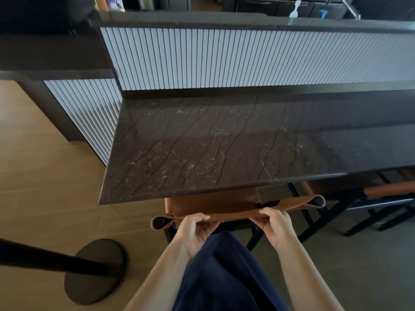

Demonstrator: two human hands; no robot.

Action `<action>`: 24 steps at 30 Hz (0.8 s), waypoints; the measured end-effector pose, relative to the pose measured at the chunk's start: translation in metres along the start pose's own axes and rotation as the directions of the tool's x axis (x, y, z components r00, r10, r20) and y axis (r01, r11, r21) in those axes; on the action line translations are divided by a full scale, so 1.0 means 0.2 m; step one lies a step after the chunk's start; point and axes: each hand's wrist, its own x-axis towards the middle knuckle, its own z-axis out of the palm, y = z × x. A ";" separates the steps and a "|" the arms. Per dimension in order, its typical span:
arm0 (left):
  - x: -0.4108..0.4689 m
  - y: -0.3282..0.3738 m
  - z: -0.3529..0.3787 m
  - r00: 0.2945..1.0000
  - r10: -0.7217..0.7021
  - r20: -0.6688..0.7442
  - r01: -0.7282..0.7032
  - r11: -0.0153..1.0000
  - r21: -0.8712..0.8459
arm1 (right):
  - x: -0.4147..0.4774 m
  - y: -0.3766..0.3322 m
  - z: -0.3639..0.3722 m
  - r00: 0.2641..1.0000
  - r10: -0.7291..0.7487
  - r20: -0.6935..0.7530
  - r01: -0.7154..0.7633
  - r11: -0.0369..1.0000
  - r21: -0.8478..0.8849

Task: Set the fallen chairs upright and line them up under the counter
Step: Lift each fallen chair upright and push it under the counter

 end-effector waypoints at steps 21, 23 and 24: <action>-0.07 -0.01 0.09 0.957 0.071 -0.282 -0.091 0.994 -0.056 | 0.05 -0.28 -0.20 0.983 0.097 -0.154 -0.099 0.995 -0.004; -0.09 -0.06 0.10 0.958 0.076 -0.277 -0.096 0.994 -0.059 | 0.02 -0.29 -0.25 0.982 0.106 -0.158 -0.107 0.994 0.005; -0.09 -0.09 0.12 0.960 0.078 -0.268 -0.097 0.994 -0.057 | 0.01 -0.30 -0.28 0.981 0.108 -0.158 -0.108 0.994 0.006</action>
